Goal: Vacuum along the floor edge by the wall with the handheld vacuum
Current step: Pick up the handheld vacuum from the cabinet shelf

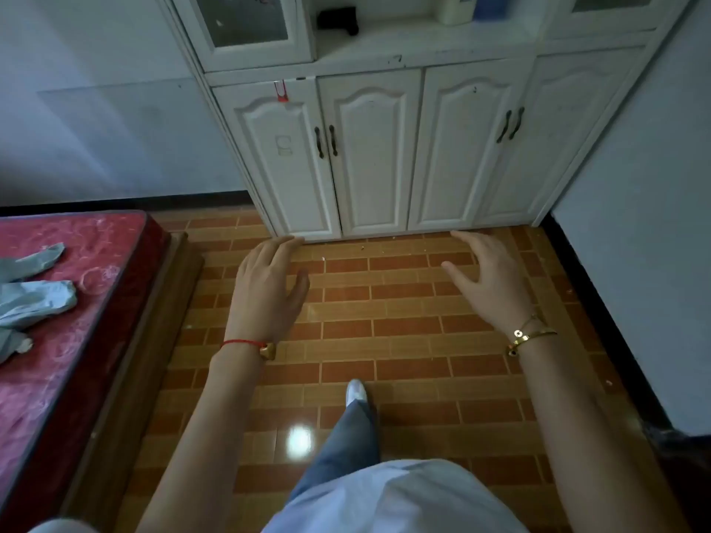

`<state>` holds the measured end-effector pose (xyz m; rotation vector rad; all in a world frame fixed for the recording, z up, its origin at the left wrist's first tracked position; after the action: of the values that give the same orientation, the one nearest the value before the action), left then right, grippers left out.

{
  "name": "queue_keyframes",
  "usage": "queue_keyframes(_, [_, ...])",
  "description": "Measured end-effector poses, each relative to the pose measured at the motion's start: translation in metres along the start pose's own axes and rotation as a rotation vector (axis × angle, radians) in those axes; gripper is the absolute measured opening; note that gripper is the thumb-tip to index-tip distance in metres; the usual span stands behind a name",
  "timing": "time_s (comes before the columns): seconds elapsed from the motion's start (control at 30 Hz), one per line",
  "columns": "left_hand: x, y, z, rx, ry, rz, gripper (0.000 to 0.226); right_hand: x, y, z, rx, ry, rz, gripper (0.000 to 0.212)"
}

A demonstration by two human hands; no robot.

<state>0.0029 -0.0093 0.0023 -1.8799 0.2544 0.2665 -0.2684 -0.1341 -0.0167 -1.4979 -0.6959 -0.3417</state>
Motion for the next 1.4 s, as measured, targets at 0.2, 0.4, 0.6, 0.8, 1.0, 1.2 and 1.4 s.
queue_keyframes(0.2, [0.042,0.022,-0.076,-0.018,0.031,0.018,0.044,0.003,0.025,-0.081,0.005,0.045,0.000,0.047])
queue_keyframes(0.4, [0.096,0.035,-0.173,-0.028,0.036,0.036,0.046,0.029,0.038,-0.188,-0.018,0.039,-0.029,0.045])
queue_keyframes(0.6, [0.143,0.043,-0.265,-0.038,0.074,0.031,0.045,0.054,0.047,-0.282,-0.057,0.049,-0.053,0.047])
queue_keyframes(0.8, [0.173,0.058,-0.340,-0.032,0.085,0.045,0.044,0.058,0.064,-0.354,-0.038,0.066,-0.055,0.047])
queue_keyframes(1.0, [0.201,0.088,-0.421,-0.042,0.089,0.038,0.044,0.042,0.087,-0.442,-0.034,0.063,-0.075,0.047])
queue_keyframes(1.2, [0.217,0.112,-0.534,-0.081,0.104,0.053,0.041,0.028,0.091,-0.563,-0.041,0.030,-0.121,0.047])
queue_keyframes(1.4, [0.226,0.123,-0.650,-0.170,0.106,0.056,0.041,0.040,0.069,-0.692,-0.062,-0.049,-0.148,0.044])
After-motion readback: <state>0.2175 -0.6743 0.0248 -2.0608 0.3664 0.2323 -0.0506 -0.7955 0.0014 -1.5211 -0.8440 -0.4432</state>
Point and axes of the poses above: each hand's wrist, its own z-axis away from the middle knuckle, its own y-axis out of the palm, x = y × z, the point moved 1 cm from there along -z, towards the middle knuckle, and after that the axes turned 14 degrees about y, right-handed, at the moved point
